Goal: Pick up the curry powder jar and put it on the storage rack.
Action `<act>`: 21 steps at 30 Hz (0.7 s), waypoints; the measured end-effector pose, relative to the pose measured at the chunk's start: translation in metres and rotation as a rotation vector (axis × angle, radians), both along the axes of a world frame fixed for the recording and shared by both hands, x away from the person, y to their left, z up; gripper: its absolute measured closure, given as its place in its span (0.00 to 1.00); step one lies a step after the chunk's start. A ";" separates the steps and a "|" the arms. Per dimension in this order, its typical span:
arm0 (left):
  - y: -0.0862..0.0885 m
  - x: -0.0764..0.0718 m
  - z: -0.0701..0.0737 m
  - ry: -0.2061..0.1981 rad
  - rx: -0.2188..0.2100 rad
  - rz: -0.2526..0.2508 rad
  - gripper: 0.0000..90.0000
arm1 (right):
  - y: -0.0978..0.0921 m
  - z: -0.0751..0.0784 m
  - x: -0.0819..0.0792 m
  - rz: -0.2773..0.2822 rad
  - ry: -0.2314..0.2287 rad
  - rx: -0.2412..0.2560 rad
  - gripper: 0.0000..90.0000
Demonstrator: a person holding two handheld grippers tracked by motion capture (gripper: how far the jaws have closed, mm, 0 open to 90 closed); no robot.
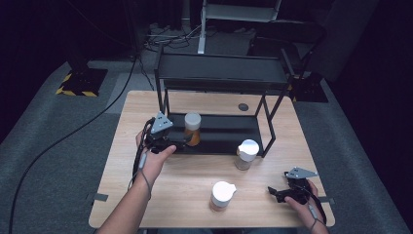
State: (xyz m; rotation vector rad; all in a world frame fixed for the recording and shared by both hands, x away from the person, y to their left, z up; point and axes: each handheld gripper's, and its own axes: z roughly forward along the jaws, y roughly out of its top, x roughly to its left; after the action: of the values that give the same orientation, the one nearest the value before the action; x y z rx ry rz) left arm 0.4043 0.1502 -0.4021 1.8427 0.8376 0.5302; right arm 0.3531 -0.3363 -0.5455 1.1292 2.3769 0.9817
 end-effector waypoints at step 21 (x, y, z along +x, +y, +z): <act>0.045 -0.046 -0.013 -0.001 -0.009 0.028 0.11 | 0.000 0.000 0.000 0.001 0.001 0.001 0.00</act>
State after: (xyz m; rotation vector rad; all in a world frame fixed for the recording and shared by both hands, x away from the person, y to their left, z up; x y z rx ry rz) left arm 0.3585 0.1949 -0.4151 1.8246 0.8655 0.5442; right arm 0.3533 -0.3363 -0.5456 1.1291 2.3778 0.9835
